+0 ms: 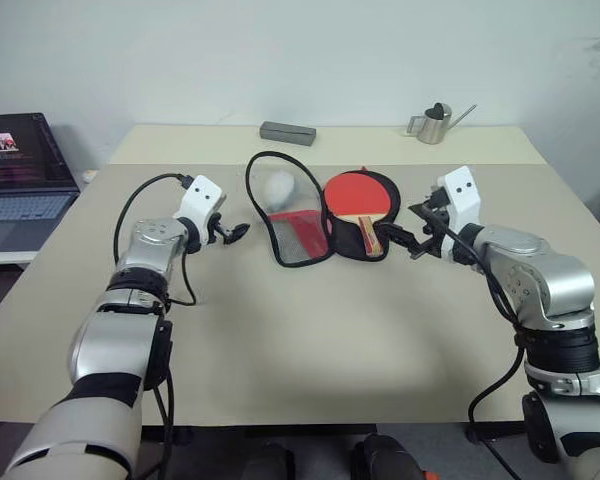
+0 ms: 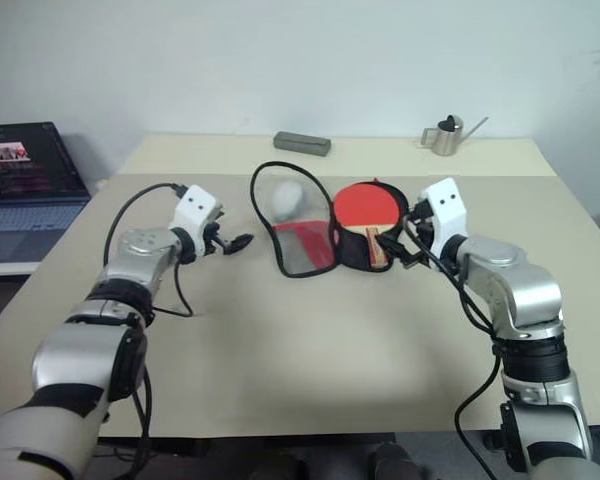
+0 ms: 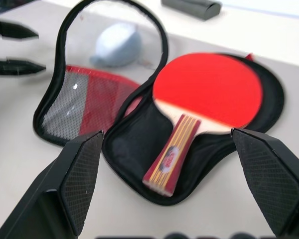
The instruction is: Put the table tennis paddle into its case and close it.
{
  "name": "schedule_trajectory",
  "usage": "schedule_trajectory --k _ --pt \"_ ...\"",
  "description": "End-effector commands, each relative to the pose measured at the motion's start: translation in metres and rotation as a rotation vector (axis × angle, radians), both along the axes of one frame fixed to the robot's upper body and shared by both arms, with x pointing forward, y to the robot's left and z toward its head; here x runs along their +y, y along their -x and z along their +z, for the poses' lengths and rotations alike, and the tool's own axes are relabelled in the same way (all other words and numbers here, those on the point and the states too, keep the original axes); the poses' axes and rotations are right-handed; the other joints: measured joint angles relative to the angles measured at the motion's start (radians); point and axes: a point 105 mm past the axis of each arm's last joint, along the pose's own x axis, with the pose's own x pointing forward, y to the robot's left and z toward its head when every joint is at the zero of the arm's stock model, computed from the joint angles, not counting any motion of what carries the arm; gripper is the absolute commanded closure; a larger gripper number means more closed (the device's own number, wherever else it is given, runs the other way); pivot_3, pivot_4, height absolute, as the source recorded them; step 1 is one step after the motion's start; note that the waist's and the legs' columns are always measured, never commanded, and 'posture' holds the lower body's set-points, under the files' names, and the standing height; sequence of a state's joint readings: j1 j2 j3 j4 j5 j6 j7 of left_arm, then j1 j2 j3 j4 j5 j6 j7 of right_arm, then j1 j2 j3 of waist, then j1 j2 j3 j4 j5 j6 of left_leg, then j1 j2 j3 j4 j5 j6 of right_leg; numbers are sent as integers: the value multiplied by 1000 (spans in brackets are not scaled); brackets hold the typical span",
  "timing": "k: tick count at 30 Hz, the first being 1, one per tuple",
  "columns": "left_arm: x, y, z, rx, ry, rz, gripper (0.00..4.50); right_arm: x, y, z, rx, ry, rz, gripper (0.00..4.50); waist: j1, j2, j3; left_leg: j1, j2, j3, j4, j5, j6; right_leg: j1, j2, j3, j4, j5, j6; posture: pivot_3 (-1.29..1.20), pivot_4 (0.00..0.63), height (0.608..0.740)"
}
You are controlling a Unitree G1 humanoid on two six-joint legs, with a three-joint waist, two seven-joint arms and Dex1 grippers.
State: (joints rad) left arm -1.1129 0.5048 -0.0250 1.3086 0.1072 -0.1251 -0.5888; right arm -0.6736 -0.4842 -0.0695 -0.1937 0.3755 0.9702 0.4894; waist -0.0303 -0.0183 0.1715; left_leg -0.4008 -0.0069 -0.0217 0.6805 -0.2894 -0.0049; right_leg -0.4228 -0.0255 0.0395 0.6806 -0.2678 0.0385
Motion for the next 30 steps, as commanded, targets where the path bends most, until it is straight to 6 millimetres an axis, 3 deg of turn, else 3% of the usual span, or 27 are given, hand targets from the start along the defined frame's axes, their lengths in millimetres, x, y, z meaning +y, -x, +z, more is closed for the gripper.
schedule_trajectory --k 1,9,14,19,30 --pt "-5 -8 17 -55 -2 43 0 -6 6 15 -55 -8 -17 15 0 0 0 0 0 0 0 0 0 0 0 0 0 0 0 0 150 740" --pt "-28 -16 20 -65 61 61 0 -12 11 16 -59 -9 -56 15 -1 0 0 0 0 0 0 0 0 0 0 0 0 0 0 0 150 740" --pt "-71 -14 37 -44 246 -124 0 -19 17 15 -62 -4 -86 15 2 0 0 0 0 0 0 0 0 0 0 0 0 0 0 0 150 740" --pt "-94 -9 50 -16 369 -257 0 -24 22 15 -66 1 -100 15 1 0 0 0 0 0 0 0 0 0 1 0 0 0 0 0 150 740" --pt "-139 -2 43 36 303 -387 0 -42 42 11 -38 3 -164 15 2 0 0 0 0 0 0 0 0 0 1 1 0 0 0 0 150 740"
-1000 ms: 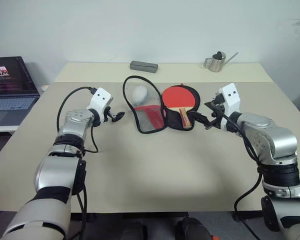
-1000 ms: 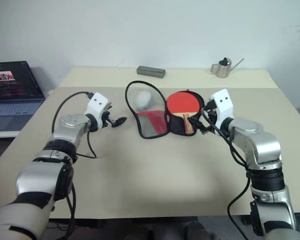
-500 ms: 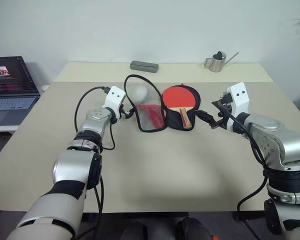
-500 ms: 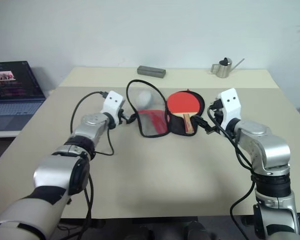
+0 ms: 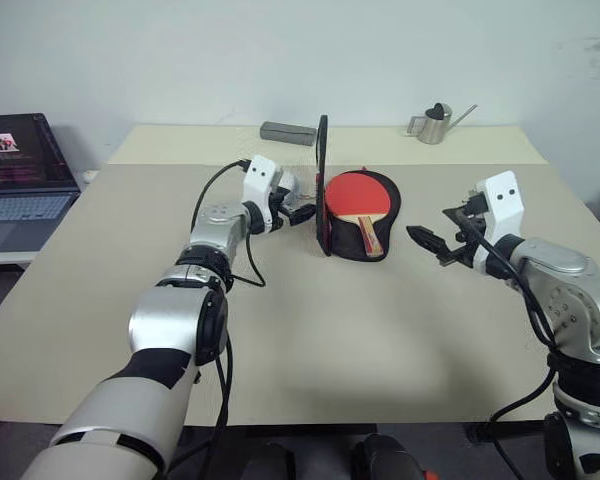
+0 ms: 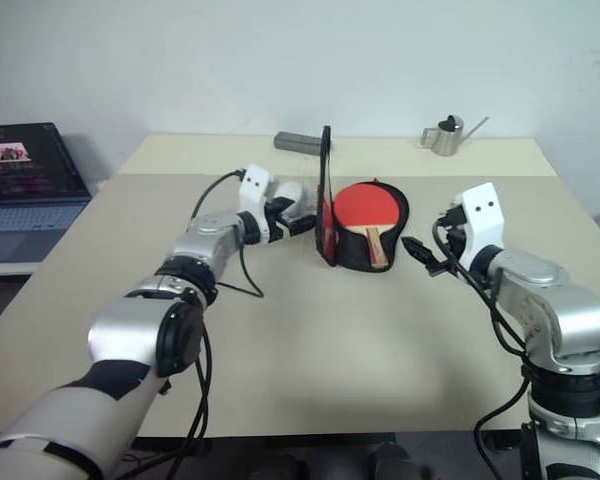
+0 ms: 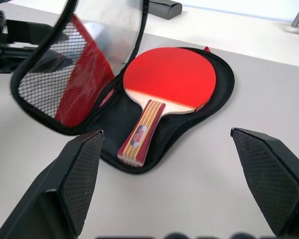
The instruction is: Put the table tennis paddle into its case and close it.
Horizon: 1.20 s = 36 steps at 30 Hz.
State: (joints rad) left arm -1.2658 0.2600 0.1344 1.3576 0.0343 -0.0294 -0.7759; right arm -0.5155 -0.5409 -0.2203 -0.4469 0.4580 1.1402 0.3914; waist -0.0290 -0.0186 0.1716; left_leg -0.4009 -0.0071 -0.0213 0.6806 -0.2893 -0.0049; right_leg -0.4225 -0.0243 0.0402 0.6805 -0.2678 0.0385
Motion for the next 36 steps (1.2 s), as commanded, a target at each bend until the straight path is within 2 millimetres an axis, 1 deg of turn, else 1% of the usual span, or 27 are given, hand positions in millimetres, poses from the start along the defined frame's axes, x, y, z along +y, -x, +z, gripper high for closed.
schedule_trajectory --k 1,12,15,19,23,27,30,32,34,36 --pt "-20 1 16 -49 -33 -62 0 -7 10 13 -52 0 -30 15 1 0 0 0 0 0 0 0 0 0 0 0 0 0 0 0 150 740" --pt "-72 12 13 -43 -39 -178 0 -14 40 13 -41 -11 -108 15 0 0 0 0 0 0 0 0 0 0 0 0 0 0 0 0 150 740" --pt "-86 17 9 -30 -28 -215 0 -18 47 15 -38 -6 -134 15 0 0 0 0 0 0 0 0 0 1 0 0 0 0 0 0 150 740" --pt "-92 20 3 -15 -21 -234 0 -21 51 16 -32 -2 -146 15 -1 0 0 0 0 0 0 0 0 1 0 0 0 0 0 0 150 740" --pt "-87 19 8 -22 14 -229 0 -21 48 19 -36 -4 -135 15 -3 0 0 1 0 0 0 0 0 1 1 1 1 0 0 0 150 740" --pt "-79 20 33 -59 141 -274 0 -19 37 25 -41 -14 -103 15 -3 0 0 1 0 0 0 0 0 1 1 1 1 0 0 0 150 740" --pt "-72 26 52 -89 216 -357 0 -16 26 28 -41 -24 -78 15 -3 0 0 1 0 0 0 0 1 1 1 1 1 0 0 0 150 740" --pt "-62 30 62 -106 245 -414 0 -11 20 30 -43 -36 -50 15 -3 0 0 1 0 0 0 0 1 1 1 1 1 0 0 0 150 740" --pt "-50 33 65 -118 250 -449 0 -6 13 32 -44 -59 -25 15 -5 0 0 1 0 1 0 0 1 1 1 1 1 0 0 0 150 740" --pt "-22 34 65 -132 231 -439 0 2 2 32 -42 -80 9 15 -6 0 0 1 0 1 0 0 1 1 1 1 1 0 0 0 150 740"
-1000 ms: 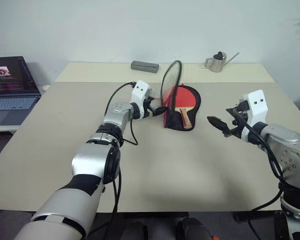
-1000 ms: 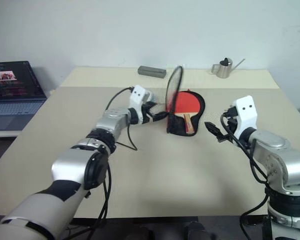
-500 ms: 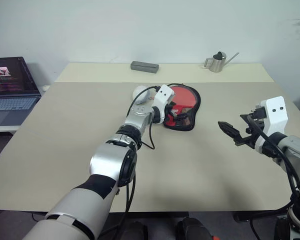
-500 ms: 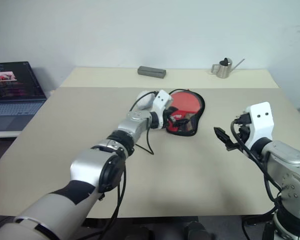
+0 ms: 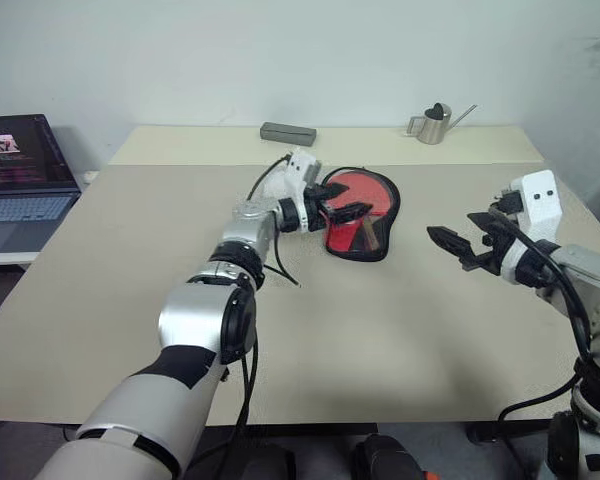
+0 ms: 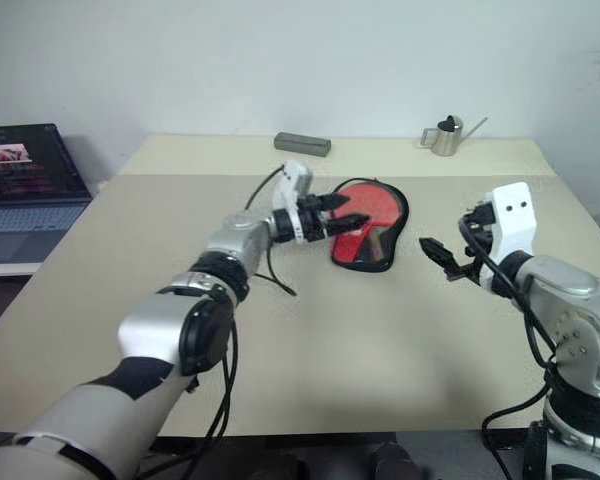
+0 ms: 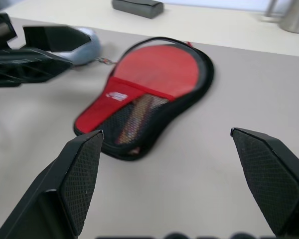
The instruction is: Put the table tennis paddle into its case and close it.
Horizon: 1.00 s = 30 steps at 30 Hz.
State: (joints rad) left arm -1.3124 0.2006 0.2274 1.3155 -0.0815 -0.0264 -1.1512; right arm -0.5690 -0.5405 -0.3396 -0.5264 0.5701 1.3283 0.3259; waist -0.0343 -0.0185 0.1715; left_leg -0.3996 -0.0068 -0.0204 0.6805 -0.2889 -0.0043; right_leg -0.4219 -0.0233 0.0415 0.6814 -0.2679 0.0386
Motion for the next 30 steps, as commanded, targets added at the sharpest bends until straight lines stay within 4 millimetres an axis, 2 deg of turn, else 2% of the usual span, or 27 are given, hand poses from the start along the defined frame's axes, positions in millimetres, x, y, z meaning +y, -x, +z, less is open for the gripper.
schedule_trajectory --k 1,2,4,7,12,21,30 --pt "41 2 23 -90 16 9 0 14 -15 13 -59 -26 58 15 -6 0 0 0 0 0 0 0 0 0 0 0 0 0 0 0 150 740" --pt "55 1 22 -92 12 40 0 19 -20 13 -59 -28 76 15 -12 0 0 1 1 0 0 0 0 0 0 1 0 0 0 0 150 740" --pt "71 1 19 -90 9 72 0 23 -27 13 -63 -27 99 15 -15 0 0 1 1 0 0 0 0 0 1 1 1 0 0 0 150 740" --pt "87 7 18 -90 20 74 0 27 -38 12 -71 -21 127 15 -13 0 0 0 1 0 0 0 0 0 0 0 0 0 0 0 150 740" --pt "95 22 22 -139 6 48 0 29 -51 7 -61 -17 163 15 4 0 0 -2 1 -1 1 0 0 0 -1 -1 -1 0 0 0 150 740" --pt "104 59 33 -208 -53 24 0 35 -69 -3 -22 -24 207 15 -1 0 0 0 2 0 1 0 0 0 -1 0 0 0 0 0 150 740" --pt "115 76 33 -193 -78 53 0 37 -82 -17 34 -48 192 15 1 0 0 0 2 0 1 0 0 0 -1 0 0 0 0 0 150 740"
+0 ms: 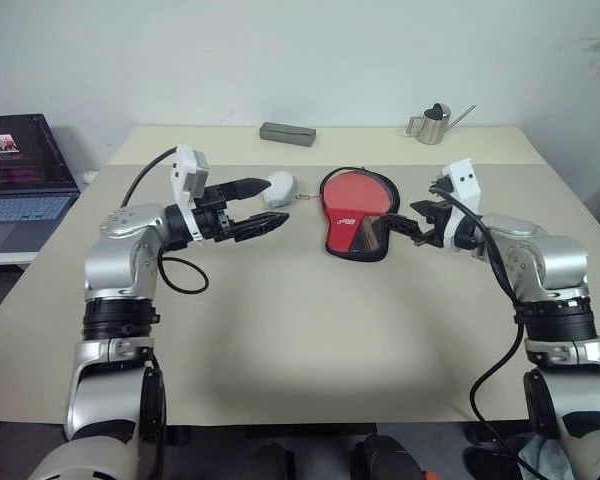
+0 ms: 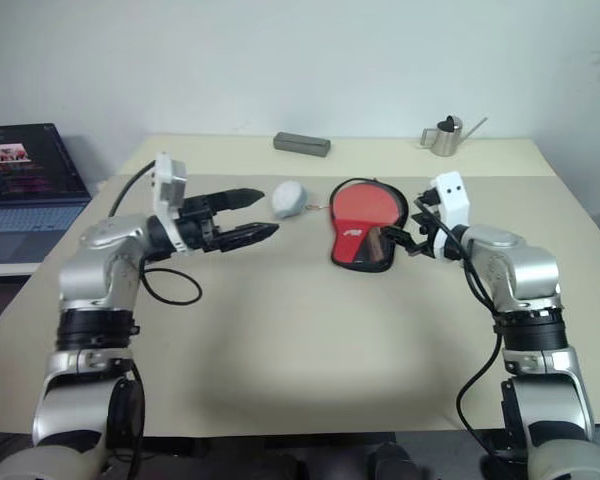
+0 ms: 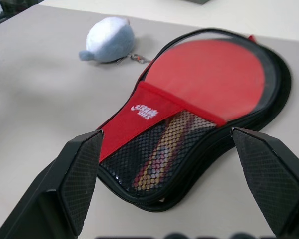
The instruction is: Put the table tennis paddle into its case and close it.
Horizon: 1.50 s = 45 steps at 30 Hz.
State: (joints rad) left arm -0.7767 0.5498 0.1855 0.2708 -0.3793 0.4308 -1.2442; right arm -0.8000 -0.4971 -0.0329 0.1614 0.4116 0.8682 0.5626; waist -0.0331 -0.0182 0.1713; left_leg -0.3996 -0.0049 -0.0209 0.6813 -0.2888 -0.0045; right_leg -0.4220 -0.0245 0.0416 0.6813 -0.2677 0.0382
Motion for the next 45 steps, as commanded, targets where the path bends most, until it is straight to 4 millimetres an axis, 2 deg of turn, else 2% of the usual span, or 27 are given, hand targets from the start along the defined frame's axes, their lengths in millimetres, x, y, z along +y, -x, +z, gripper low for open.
schedule_trajectory --k 1,10,20,26,30,39,45 --pt "7 7 8 -38 -17 18 0 0 -7 13 -39 -21 -14 15 -1 0 0 0 0 0 0 0 0 0 0 0 0 0 0 0 150 740" --pt "25 -3 3 1 -16 83 0 7 -32 -1 26 -63 -72 15 -2 0 0 0 0 1 0 0 0 0 -2 0 0 0 0 0 150 740" --pt "25 -9 5 -5 -12 83 0 10 -62 -25 75 -58 -177 15 -10 0 0 0 -1 1 0 1 -3 0 -4 0 0 0 0 0 150 740" --pt "24 -8 5 -10 -13 82 0 1 -69 -39 86 -35 -237 15 -17 0 0 0 0 1 -1 2 -3 0 -4 0 0 0 0 0 150 740" --pt "26 -9 4 -10 -13 90 0 6 -67 -50 141 -87 -227 15 -24 0 0 0 0 1 -1 2 -3 0 -4 0 0 0 0 0 150 740" --pt "23 -11 2 -7 -8 85 0 23 -69 -47 175 -196 -224 15 -27 0 0 0 0 1 -1 2 -3 0 -4 0 0 0 0 0 150 740" --pt "22 -12 3 -9 -5 80 0 29 -70 -50 176 -181 -228 15 -27 0 0 0 0 1 -1 2 -3 0 -5 0 0 0 0 0 150 740"
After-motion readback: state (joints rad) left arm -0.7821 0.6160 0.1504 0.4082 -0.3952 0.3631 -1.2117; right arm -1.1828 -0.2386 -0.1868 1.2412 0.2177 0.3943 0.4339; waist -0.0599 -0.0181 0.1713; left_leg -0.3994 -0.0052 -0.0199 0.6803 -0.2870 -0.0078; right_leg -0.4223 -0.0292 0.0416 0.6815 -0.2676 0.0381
